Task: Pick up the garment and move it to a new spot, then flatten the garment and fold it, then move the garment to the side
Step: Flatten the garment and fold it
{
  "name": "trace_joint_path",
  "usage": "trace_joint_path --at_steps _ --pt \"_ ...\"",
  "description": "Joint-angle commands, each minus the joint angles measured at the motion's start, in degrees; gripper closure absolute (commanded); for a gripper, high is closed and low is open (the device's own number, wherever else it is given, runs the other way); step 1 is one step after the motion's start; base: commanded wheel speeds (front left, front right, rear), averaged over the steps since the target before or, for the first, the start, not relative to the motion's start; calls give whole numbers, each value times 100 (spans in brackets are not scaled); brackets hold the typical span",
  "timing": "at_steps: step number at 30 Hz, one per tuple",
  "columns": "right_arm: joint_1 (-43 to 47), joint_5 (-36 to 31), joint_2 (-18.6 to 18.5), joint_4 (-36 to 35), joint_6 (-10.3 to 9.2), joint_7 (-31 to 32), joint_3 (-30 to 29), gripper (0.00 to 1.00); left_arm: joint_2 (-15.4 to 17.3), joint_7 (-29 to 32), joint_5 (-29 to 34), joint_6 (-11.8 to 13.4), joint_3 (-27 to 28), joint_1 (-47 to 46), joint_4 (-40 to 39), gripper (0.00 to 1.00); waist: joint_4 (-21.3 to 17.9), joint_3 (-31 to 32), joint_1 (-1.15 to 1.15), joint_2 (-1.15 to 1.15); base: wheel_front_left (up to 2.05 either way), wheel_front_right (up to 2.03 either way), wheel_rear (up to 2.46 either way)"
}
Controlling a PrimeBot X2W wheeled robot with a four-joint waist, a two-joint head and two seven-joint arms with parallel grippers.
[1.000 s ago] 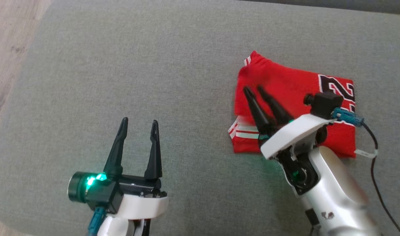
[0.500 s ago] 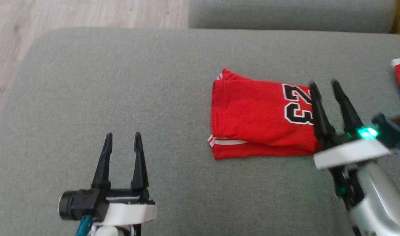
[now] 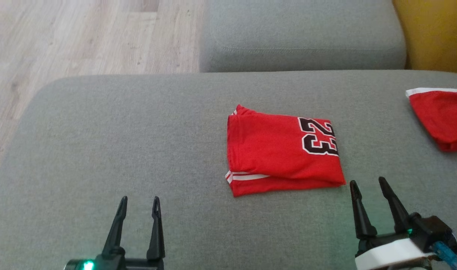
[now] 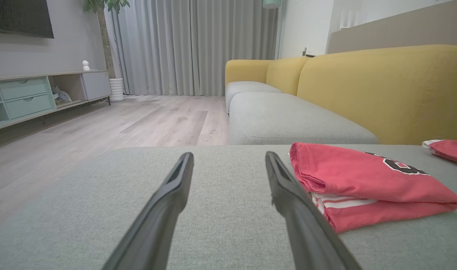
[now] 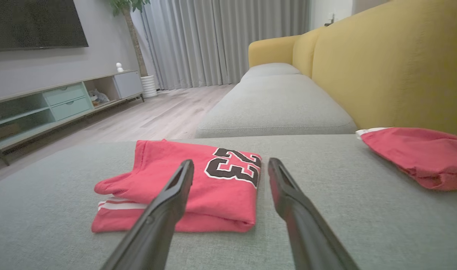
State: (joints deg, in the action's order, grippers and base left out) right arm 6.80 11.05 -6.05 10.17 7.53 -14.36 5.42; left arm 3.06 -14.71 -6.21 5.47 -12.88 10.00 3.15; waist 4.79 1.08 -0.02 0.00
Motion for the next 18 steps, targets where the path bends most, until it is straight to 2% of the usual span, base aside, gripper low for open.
trace_joint_path --at_steps 1,18 --pt "-160 -102 -9 -221 -4 -62 54 0 -15 -29 53 -21 249 -202 -145 0 -28 56 2 0 0 0 0" --pt "3 -292 132 -32 -4 -63 49 0 -17 -29 -111 -51 403 -93 64 0 -145 267 2 0 0 0 0"
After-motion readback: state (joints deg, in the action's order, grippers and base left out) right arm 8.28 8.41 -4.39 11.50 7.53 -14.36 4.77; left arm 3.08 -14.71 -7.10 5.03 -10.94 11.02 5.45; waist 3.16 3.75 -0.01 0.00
